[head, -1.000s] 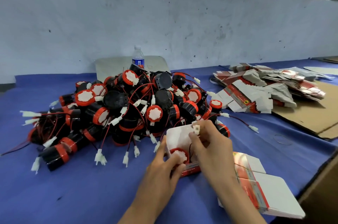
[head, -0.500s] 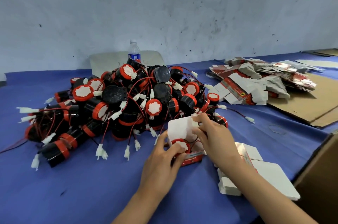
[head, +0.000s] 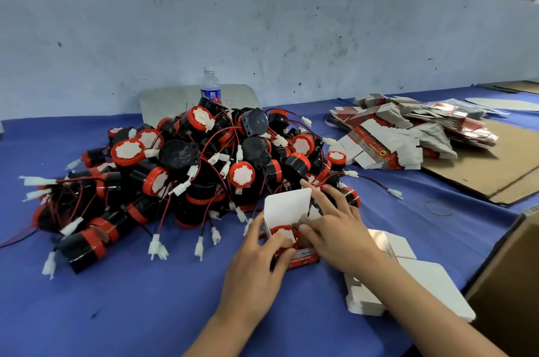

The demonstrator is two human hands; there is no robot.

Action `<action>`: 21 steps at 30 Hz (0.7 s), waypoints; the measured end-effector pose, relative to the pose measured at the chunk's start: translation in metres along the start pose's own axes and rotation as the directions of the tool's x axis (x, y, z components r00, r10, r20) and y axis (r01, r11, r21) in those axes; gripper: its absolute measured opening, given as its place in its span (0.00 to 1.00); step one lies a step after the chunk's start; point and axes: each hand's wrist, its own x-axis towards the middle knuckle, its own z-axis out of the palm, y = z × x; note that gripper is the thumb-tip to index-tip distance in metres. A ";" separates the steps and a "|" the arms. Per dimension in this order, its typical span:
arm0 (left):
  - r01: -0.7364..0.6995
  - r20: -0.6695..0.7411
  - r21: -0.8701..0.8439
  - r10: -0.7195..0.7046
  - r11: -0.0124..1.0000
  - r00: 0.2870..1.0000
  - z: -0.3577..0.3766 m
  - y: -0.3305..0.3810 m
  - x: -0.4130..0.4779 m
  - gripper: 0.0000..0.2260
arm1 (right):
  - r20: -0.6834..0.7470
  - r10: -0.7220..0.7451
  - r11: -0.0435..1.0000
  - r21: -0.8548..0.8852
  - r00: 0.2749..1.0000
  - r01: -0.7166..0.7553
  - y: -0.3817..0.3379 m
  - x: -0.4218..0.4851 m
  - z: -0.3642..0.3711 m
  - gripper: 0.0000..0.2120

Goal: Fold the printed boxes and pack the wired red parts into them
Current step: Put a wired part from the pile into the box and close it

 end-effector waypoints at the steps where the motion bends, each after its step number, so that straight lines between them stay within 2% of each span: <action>1: -0.006 -0.006 -0.020 0.005 1.000 1.000 0.000 0.000 0.000 0.06 | 0.039 0.005 1.000 0.020 0.999 -0.006 -0.002 0.000 -0.002 0.20; 3: -0.012 -0.025 -0.079 0.010 0.997 1.000 0.002 -0.001 -0.001 0.11 | 0.095 0.031 0.999 0.026 0.995 -0.034 -0.005 -0.002 -0.005 0.23; 5: 0.008 -0.054 -0.164 -0.017 0.986 0.998 0.002 0.000 -0.003 0.24 | 0.106 0.076 0.996 0.046 0.991 -0.081 -0.009 -0.003 -0.005 0.20; 8: 0.012 -0.064 -0.226 -0.027 0.974 0.998 0.001 0.001 -0.003 0.36 | 0.011 0.146 0.971 0.192 0.989 -0.146 -0.018 -0.003 -0.001 0.13; 10: 0.024 -0.053 -0.212 -0.036 0.977 0.998 0.001 0.001 -0.004 0.37 | -0.070 0.213 0.942 0.280 0.975 -0.185 -0.024 -0.001 0.002 0.08; 13: -0.011 -0.070 -0.150 0.001 0.989 0.998 0.002 0.001 -0.003 0.36 | -0.107 0.250 0.929 0.307 0.962 -0.207 -0.029 0.001 0.002 0.04; 17: -0.043 -0.084 -0.093 0.036 0.995 0.996 0.004 0.004 -0.002 0.36 | -0.177 0.291 0.863 0.473 0.940 -0.177 -0.021 -0.005 0.005 0.16; 21: -0.083 -0.158 0.004 0.083 0.997 0.984 0.002 0.011 -0.005 0.33 | -0.178 0.351 0.738 0.656 0.919 -0.155 -0.016 -0.008 0.012 0.20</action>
